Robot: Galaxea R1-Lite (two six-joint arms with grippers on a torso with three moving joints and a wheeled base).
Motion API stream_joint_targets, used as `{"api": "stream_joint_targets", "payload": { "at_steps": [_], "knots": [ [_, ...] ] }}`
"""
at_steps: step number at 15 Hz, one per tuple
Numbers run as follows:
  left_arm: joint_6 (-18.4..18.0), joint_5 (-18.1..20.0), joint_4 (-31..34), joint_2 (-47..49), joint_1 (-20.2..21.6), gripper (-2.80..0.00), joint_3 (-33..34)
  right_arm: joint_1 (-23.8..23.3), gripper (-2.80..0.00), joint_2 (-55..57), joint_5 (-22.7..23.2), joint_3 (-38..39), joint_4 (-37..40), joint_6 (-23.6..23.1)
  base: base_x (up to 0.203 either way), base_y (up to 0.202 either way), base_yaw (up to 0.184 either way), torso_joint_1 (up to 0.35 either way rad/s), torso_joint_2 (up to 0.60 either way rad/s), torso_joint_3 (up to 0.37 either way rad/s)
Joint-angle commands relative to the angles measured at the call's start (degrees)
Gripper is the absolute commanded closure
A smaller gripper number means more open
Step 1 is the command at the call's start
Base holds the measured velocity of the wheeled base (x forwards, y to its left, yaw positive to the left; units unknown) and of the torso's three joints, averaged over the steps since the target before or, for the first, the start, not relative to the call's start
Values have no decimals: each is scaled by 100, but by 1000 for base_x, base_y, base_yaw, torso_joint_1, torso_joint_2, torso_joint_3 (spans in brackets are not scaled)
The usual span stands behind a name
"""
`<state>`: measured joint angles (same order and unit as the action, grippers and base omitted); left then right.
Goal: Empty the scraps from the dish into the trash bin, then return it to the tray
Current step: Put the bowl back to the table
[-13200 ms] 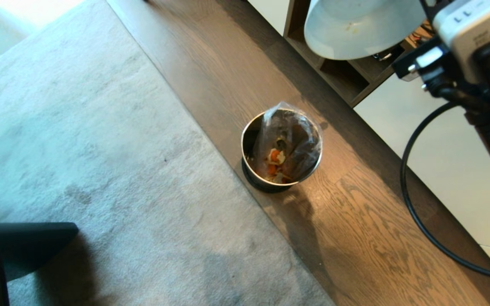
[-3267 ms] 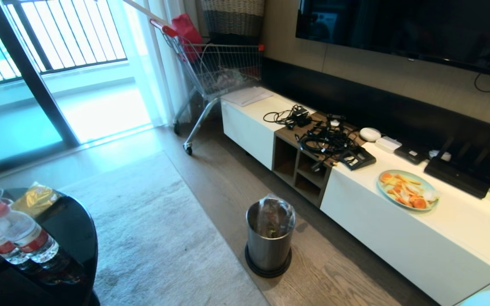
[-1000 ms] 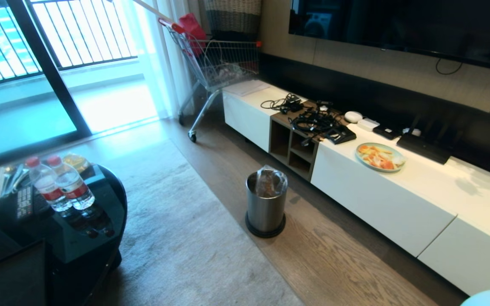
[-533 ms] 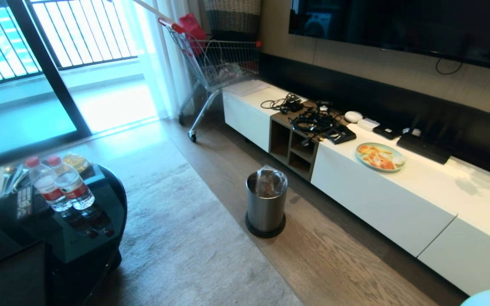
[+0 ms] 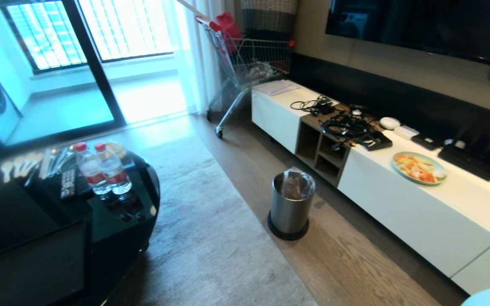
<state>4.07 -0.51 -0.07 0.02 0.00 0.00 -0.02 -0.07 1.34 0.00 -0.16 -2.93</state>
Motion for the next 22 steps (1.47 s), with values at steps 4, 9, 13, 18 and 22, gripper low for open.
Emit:
{"api": "stream_joint_targets", "payload": {
  "at_steps": [4,9,13,18,22],
  "knots": [
    [6,-2,-1,-2,0,0,0,2,0,7,-2,0,-2,64,-1,-10,168,2,4,4],
    [6,-2,-1,-2,0,0,0,2,0,7,-29,0,-10,108,-1,-10,168,2,5,2],
    [6,-2,-1,-2,0,0,0,2,0,7,-29,0,-11,135,-2,-10,169,3,2,3],
    [6,-2,-1,-2,0,0,0,2,0,7,-37,0,-2,143,-3,-7,169,1,3,0],
    [6,-2,-1,-2,0,0,0,2,0,7,-29,0,-2,151,-1,-8,165,1,3,2]
  ]
}}
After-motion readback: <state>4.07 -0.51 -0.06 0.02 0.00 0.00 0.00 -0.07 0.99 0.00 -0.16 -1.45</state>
